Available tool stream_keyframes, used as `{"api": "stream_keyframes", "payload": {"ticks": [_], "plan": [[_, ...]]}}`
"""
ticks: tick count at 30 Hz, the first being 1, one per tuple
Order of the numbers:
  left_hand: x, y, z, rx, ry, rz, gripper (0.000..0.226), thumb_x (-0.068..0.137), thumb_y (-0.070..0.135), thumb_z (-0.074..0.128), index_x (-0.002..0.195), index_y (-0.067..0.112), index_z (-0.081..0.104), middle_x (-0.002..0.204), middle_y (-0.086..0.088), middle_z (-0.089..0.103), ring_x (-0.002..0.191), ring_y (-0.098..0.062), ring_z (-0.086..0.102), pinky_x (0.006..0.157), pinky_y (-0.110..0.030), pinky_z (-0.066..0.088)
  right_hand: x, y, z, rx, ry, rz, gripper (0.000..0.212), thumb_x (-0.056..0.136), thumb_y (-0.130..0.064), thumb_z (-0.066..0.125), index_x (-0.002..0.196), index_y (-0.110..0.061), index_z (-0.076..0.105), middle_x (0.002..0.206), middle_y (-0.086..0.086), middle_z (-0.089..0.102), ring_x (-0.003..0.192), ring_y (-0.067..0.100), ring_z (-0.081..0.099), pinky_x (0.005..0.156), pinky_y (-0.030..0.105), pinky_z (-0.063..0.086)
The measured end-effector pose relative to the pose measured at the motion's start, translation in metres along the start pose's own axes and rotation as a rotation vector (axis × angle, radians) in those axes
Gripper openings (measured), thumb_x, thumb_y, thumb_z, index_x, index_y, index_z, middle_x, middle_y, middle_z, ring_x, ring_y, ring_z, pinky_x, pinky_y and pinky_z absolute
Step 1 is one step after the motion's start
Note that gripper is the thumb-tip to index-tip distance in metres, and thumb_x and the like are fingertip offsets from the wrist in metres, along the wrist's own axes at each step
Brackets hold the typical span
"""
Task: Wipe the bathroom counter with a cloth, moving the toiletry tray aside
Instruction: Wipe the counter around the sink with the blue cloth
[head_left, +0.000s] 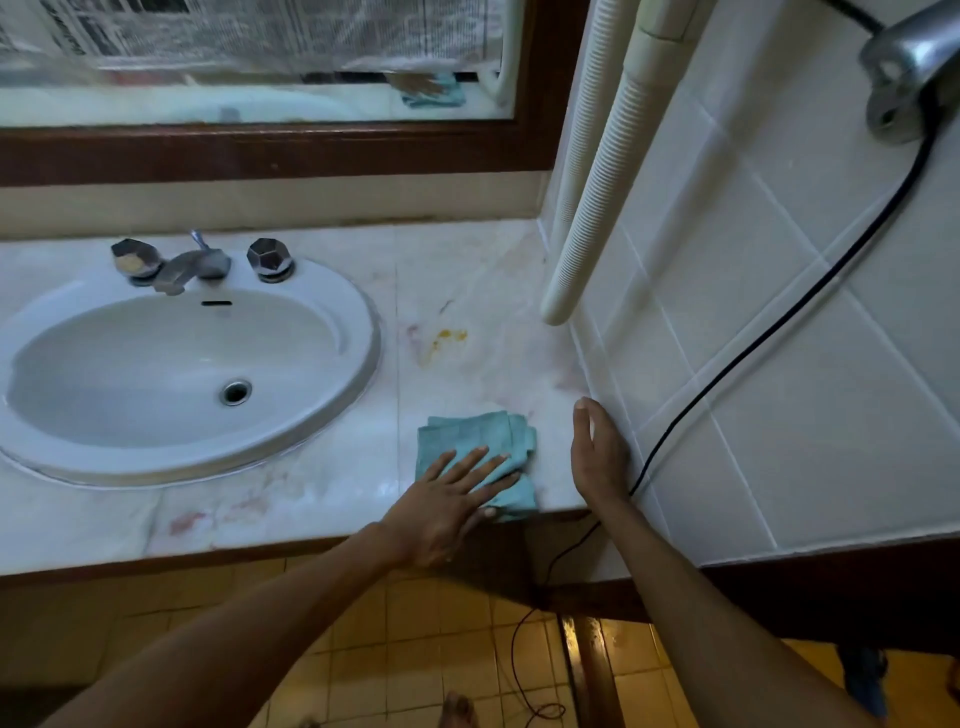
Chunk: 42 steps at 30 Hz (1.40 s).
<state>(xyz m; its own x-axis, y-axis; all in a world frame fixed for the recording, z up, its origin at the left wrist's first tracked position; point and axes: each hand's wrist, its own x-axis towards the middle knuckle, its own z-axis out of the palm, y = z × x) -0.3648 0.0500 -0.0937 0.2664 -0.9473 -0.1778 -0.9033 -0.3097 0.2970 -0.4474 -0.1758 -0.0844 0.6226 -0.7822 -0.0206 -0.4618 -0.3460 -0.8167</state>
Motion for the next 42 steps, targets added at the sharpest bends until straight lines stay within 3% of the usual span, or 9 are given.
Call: {"api": "stream_keyframes", "payload": {"ticks": [4,12,16,25,30,34,36,39,42], "plan": [[0.014,-0.050,-0.020,0.053,-0.034,0.007,0.052,0.106,0.050,0.013,0.156,0.045,0.000,0.165,0.013,-0.004,0.153,-0.015,-0.010,0.124,-0.042,0.001,0.008,-0.004,0.011,-0.061,-0.040,-0.074,0.055,0.099,-0.045,0.034,0.129,-0.006,0.060,0.132,0.013,0.063,0.125,0.029,0.055,0.108,0.038,0.042],[0.031,-0.046,-0.014,-0.064,0.105,-0.181,0.053,0.107,0.048,0.015,0.157,0.038,0.003,0.166,0.013,0.001,0.153,-0.013,-0.009,0.123,-0.044,-0.001,0.043,-0.012,0.034,-0.123,0.068,-0.203,0.043,0.100,-0.035,0.036,0.102,-0.004,0.066,0.097,0.012,0.070,0.092,0.030,0.062,0.085,0.040,0.050],[-0.024,-0.062,-0.009,-0.132,0.182,-0.215,0.051,0.107,0.046,0.015,0.156,0.042,0.001,0.165,0.018,-0.003,0.151,-0.005,-0.014,0.123,-0.036,-0.003,0.062,-0.029,0.045,-0.151,0.064,-0.236,0.031,0.102,-0.033,0.033,0.075,-0.020,0.039,0.065,-0.012,0.038,0.065,0.018,0.041,0.068,0.032,0.037],[0.112,-0.110,-0.039,-0.268,0.400,-0.704,0.054,0.107,0.037,0.023,0.158,0.023,0.017,0.167,0.000,0.011,0.154,-0.024,0.007,0.119,-0.052,0.013,0.088,-0.035,0.056,-0.110,0.021,-0.130,0.035,0.102,-0.031,0.034,0.078,-0.010,0.049,0.076,0.007,0.060,0.074,0.026,0.055,0.070,0.032,0.039],[0.169,-0.076,-0.033,-0.179,0.266,-0.441,0.054,0.105,0.044,0.018,0.157,0.032,0.019,0.167,0.004,0.008,0.154,-0.029,0.001,0.120,-0.052,-0.005,0.089,-0.023,0.046,-0.180,0.026,-0.114,0.041,0.102,-0.026,0.035,0.106,0.002,0.064,0.110,0.023,0.069,0.103,0.036,0.064,0.086,0.033,0.040],[0.110,-0.059,-0.019,-0.088,0.167,-0.177,0.052,0.105,0.049,0.016,0.156,0.040,0.016,0.166,0.011,0.007,0.153,-0.017,-0.003,0.123,-0.044,-0.004,0.086,-0.032,0.034,-0.071,0.037,-0.058,0.042,0.102,-0.030,0.036,0.116,-0.001,0.064,0.122,0.018,0.067,0.113,0.031,0.061,0.095,0.028,0.040],[0.069,-0.078,-0.020,-0.034,0.152,-0.112,0.051,0.105,0.049,0.016,0.156,0.041,0.014,0.165,0.015,0.005,0.153,-0.012,-0.004,0.123,-0.039,-0.002,0.086,-0.034,0.029,-0.016,0.029,-0.050,0.047,0.100,-0.037,0.035,0.120,-0.004,0.063,0.123,0.015,0.067,0.113,0.031,0.062,0.101,0.036,0.045],[0.052,-0.115,-0.033,-0.020,0.126,-0.142,0.051,0.106,0.049,0.015,0.156,0.044,0.008,0.165,0.017,0.001,0.152,-0.009,-0.006,0.123,-0.036,-0.002,0.086,-0.031,0.024,0.006,-0.003,-0.032,0.052,0.098,-0.042,0.035,0.126,-0.006,0.061,0.129,0.012,0.065,0.119,0.030,0.060,0.104,0.044,0.046],[0.104,-0.136,-0.050,-0.059,0.169,-0.321,0.052,0.105,0.049,0.018,0.156,0.041,0.012,0.166,0.010,0.006,0.154,-0.015,0.001,0.122,-0.042,0.003,0.086,-0.031,0.020,0.022,-0.018,-0.034,0.037,0.104,-0.023,0.041,0.130,-0.003,0.059,0.136,0.012,0.061,0.128,0.025,0.054,0.107,0.026,0.037]]}}
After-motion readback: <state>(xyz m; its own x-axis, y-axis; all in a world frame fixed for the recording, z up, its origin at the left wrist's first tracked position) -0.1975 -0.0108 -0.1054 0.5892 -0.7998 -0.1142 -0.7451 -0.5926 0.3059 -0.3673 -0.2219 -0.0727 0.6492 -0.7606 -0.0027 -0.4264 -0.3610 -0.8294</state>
